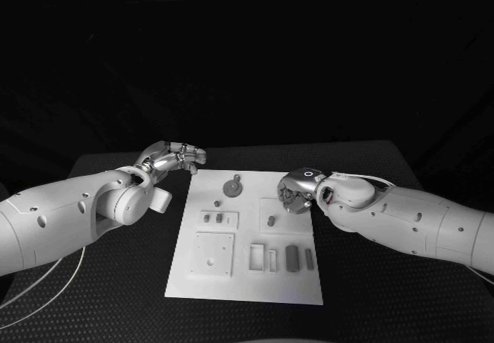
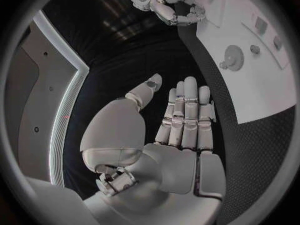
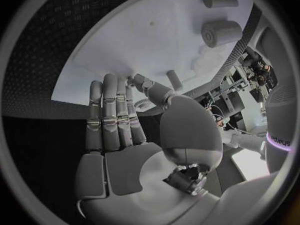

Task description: Assemble the parts on the task board

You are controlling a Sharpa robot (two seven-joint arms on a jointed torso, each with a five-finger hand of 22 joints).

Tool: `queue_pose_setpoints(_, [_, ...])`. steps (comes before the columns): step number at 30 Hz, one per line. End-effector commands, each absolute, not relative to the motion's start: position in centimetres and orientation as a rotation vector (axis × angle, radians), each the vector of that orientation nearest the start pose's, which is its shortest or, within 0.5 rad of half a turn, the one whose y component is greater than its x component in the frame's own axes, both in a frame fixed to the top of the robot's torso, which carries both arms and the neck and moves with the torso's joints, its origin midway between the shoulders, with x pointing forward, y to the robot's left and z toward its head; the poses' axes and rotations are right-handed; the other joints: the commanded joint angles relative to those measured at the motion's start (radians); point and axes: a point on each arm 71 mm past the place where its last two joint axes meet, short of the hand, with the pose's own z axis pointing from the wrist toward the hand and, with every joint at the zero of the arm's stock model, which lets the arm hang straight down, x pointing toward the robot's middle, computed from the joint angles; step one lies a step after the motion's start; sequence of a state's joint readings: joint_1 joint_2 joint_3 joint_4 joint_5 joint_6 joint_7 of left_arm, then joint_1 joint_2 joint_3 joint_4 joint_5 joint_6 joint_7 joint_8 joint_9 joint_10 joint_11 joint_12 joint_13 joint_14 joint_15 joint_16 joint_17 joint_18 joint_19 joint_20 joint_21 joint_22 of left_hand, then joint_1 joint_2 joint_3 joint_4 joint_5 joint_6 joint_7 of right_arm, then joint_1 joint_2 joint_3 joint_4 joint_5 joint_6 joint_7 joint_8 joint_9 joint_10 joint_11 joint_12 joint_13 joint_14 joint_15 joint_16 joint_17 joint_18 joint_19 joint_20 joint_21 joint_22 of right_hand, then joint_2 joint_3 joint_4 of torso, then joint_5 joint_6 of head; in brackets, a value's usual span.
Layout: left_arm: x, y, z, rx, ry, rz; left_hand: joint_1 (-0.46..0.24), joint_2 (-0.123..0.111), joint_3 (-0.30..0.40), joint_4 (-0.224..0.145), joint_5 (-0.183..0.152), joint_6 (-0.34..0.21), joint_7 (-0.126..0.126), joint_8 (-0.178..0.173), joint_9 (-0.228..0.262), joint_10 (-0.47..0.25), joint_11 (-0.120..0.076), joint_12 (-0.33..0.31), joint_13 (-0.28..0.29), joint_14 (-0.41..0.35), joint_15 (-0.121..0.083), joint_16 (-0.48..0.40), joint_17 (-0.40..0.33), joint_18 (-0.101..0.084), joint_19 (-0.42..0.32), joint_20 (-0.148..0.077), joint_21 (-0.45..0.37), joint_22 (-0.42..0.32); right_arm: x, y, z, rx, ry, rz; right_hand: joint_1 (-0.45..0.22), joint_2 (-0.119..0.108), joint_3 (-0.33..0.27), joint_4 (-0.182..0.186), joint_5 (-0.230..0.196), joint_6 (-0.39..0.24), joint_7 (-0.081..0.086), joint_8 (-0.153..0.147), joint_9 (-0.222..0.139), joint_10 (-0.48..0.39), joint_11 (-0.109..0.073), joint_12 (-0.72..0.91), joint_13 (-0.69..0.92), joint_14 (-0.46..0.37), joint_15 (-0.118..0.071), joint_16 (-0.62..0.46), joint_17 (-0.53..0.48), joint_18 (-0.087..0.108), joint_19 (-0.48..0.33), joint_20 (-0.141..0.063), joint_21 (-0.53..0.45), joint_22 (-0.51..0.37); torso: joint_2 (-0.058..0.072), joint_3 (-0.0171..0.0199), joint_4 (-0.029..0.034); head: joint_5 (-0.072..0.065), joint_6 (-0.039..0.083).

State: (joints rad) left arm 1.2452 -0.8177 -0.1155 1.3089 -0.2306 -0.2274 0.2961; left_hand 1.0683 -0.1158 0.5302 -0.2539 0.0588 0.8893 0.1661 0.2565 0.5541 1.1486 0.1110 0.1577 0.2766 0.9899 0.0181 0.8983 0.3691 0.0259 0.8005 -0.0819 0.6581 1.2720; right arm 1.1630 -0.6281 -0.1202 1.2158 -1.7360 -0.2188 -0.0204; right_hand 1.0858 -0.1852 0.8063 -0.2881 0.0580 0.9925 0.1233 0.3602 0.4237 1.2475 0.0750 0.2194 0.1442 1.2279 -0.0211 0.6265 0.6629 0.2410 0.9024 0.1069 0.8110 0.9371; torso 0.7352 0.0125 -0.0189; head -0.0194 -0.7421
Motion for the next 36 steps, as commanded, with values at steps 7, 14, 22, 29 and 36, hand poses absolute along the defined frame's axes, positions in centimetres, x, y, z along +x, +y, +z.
queue_pose_setpoints(7, [52.2,25.6,-19.7,-0.916,1.577,-1.309,-0.003,0.004,-0.006,0.001,0.001,-0.008,0.001,0.0,-0.002,-0.004,0.003,0.0,-0.002,0.002,0.0,-0.003,0.002,0.018,0.005,0.0,0.002,0.002,50.0,-16.7,-27.4,-0.634,1.806,0.427,0.017,0.01,0.013,-0.002,-0.003,0.027,-0.009,0.013,0.01,0.028,-0.007,0.003,0.019,0.021,-0.007,-0.005,0.019,0.021,0.018,-0.006,0.015,0.009,0.0,0.0006,-0.0006,0.0,-0.002])
queue_pose_setpoints(14, [52.2,25.6,-19.7,-0.917,1.577,-1.308,-0.003,0.004,-0.006,0.001,0.001,-0.009,0.002,0.0,-0.002,-0.005,0.004,0.0,-0.002,0.002,0.0,-0.003,0.003,0.019,0.005,0.0,0.002,0.002,49.9,-16.5,-27.3,-0.65,1.774,0.41,0.058,0.018,0.044,-0.001,-0.006,0.053,-0.02,0.025,0.026,0.056,-0.02,0.008,0.045,0.033,-0.016,0.002,0.051,0.021,0.036,-0.016,0.03,0.019,0.0,0.0003,-0.0003,-0.001,-0.006])
queue_pose_setpoints(22, [52.2,25.6,-19.7,-0.919,1.577,-1.304,-0.002,0.003,-0.006,0.0,0.001,-0.01,0.002,-0.001,-0.002,-0.006,0.004,0.0,-0.002,0.002,0.0,-0.003,0.004,0.019,0.006,0.0,0.002,0.003,49.7,-16.0,-27.2,-0.655,1.743,0.417,0.07,0.019,0.056,0.0,-0.008,0.063,-0.025,0.032,0.036,0.066,-0.025,0.01,0.058,0.036,-0.022,0.008,0.069,0.021,0.045,-0.021,0.038,0.024,0.0,-0.0001,0.0,-0.002,-0.01])
queue_pose_setpoints(29, [52.2,25.6,-19.7,-0.919,1.578,-1.304,-0.003,0.003,-0.006,0.001,0.001,-0.012,0.003,-0.001,-0.003,-0.008,0.005,0.0,-0.003,0.002,0.0,-0.003,0.005,0.019,0.006,0.001,0.002,0.003,49.8,-15.9,-27.1,-0.651,1.731,0.407,0.068,0.015,0.064,0.0,-0.008,0.069,-0.029,0.035,0.048,0.074,-0.029,0.01,0.074,0.039,-0.027,0.015,0.091,0.021,0.052,-0.025,0.047,0.031,0.0,-0.0003,0.0,-0.002,-0.007])
queue_pose_setpoints(36, [52.3,25.8,-19.7,-0.923,1.577,-1.297,-0.003,0.003,-0.007,0.001,0.001,-0.013,0.004,-0.002,-0.003,-0.009,0.005,0.0,-0.003,0.002,0.001,-0.003,0.005,0.019,0.006,0.001,0.001,0.003,49.5,-16.2,-26.9,-0.64,1.731,0.416,0.063,0.013,0.069,0.001,-0.008,0.072,-0.03,0.037,0.055,0.079,-0.032,0.01,0.085,0.042,-0.03,0.018,0.104,0.021,0.056,-0.028,0.053,0.035,0.0,0.0002,0.0001,-0.002,-0.008])
